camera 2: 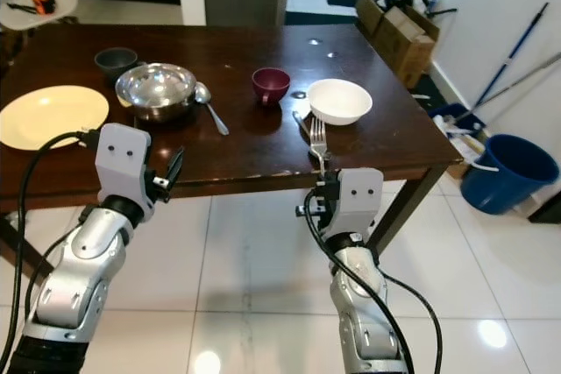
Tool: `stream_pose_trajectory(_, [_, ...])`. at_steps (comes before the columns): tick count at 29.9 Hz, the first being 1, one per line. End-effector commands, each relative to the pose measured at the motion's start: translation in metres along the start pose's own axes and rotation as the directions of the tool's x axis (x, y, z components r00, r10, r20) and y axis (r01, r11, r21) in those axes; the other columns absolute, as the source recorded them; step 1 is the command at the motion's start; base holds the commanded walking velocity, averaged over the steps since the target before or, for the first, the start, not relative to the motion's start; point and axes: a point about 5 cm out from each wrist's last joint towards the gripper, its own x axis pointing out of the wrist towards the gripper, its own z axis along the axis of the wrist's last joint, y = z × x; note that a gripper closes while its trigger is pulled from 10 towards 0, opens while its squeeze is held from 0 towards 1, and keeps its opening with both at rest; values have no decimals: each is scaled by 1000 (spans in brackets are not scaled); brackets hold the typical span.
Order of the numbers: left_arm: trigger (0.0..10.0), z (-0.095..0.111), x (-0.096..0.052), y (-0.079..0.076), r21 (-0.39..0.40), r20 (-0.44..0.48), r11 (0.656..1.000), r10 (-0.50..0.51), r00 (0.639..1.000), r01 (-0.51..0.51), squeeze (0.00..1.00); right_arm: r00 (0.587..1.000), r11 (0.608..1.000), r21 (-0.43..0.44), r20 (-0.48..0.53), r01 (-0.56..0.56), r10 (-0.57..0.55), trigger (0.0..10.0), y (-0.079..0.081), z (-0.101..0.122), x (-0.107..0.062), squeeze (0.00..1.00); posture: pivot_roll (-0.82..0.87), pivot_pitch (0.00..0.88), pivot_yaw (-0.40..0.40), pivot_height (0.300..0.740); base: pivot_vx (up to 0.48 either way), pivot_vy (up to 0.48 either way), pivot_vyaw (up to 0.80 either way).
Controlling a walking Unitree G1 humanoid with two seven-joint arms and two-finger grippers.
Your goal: Setting the table
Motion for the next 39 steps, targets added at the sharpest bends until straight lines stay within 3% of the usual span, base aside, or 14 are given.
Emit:
stream_pose_trajectory(1, [10000, -3, 0, 0, -5, -20, 1000, -7, 1000, 7, 0, 1000, 1000, 2, -5, 10, -10, 10000, -1, -2, -2, 0, -64, 51, 61, 740, 0, 0, 0])
stream_pose_trajectory(16, [10000, 0, -2, -2, 11, -10, 999, -41, 999, 41, 0, 1000, 1000, 2, 10, -7, 7, 10000, 0, 3, -2, 0, -65, 53, 64, 740, 0, 0, 0])
stream_pose_trajectory(20, [10000, 7, -2, -1, 15, 31, 1000, -22, 999, 21, 0, 994, 992, 84, 77, -91, 84, 10000, 7, 23, 4, 0, -64, 53, 65, 740, 0, 0, 0])
stream_pose_trajectory(29, [10000, 8, 0, -3, 24, 46, 1000, -19, 999, 18, 0, 989, 987, 96, 89, -130, 122, 10000, 15, 26, 4, 0, -64, 53, 64, 740, 470, 0, 0])
stream_pose_trajectory(39, [10000, 8, 0, -5, 22, 47, 999, -28, 998, 27, 0, 990, 988, 86, 70, -128, 122, 10000, 11, 23, 2, 0, -66, 50, 67, 740, 480, 0, 0])
